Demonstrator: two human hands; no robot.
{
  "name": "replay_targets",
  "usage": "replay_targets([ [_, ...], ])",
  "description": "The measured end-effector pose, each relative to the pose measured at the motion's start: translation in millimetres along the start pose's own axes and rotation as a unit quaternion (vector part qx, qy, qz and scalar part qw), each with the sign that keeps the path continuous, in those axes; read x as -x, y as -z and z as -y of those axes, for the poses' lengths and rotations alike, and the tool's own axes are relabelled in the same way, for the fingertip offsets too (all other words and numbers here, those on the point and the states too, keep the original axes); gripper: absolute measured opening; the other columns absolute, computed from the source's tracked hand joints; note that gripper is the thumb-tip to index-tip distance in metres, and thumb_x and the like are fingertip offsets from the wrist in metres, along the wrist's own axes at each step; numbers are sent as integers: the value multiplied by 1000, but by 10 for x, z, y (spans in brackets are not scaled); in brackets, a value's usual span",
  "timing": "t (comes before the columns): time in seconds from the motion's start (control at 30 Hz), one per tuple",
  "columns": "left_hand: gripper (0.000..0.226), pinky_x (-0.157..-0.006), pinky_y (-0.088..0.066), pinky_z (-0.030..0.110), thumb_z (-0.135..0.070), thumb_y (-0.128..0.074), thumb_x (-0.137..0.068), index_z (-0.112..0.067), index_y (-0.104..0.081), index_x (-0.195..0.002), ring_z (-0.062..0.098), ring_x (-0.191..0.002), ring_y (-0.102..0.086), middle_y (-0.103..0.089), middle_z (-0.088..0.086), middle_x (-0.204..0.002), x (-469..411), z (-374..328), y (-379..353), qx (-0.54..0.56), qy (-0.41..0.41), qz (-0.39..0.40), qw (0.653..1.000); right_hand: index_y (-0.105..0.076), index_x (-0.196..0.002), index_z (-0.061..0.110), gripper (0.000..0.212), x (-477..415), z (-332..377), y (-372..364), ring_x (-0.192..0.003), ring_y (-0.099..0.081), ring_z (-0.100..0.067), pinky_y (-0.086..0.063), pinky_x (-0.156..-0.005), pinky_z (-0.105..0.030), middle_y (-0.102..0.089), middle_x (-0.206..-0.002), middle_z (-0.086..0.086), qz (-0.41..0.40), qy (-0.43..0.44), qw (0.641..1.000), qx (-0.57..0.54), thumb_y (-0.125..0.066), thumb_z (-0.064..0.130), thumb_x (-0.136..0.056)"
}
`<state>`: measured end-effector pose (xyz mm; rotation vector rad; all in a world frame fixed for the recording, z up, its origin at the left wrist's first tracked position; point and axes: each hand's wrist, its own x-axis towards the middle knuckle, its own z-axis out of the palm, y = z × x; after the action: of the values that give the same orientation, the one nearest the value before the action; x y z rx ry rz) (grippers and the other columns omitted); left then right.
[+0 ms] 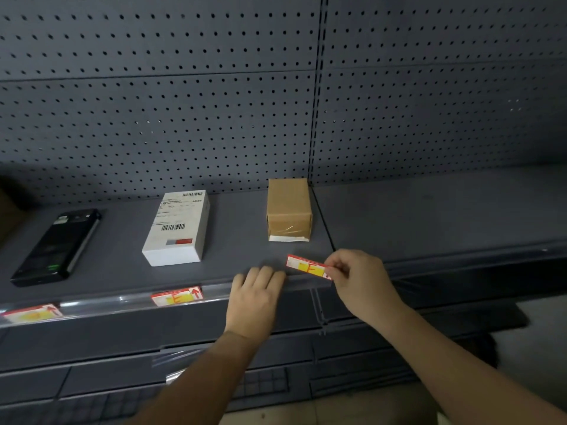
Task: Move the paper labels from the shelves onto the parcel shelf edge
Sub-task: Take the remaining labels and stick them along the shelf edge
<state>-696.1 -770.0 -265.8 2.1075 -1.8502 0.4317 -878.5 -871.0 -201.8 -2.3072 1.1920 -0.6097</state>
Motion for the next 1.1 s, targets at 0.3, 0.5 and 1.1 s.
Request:
replay_targets([
  [0.3, 49, -79, -51, 44, -9, -86, -57, -14, -71, -104, 29, -90, -55, -65, 6, -100, 84, 83, -166, 11, -57, -76, 995, -67, -89, 27, 10, -62, -79, -39, -77, -56, -1, -38, -62, -10, -59, -83, 15, 0, 5, 1000, -14, -67, 17, -90],
  [0.5, 35, -76, -46, 39, -9, -83, -65, -16, -69, -96, 26, -85, -51, -62, 4, -92, 69, 29, -159, 33, -39, -87, 995, -67, -87, 27, 12, -91, -105, -30, -79, -55, -1, -39, -64, -10, -58, -84, 15, 18, 31, 999, -8, -65, 16, -91],
  [1.1, 9, -83, -46, 31, -16, -67, -87, -23, -67, -94, 19, -89, -57, -66, -2, -94, 98, 29, 46, 149, 51, -19, 987, -73, -111, 23, 24, -63, -194, -253, -99, -55, -12, -51, -90, -33, -62, -104, 8, -4, 101, 993, 56, -72, 22, -87],
])
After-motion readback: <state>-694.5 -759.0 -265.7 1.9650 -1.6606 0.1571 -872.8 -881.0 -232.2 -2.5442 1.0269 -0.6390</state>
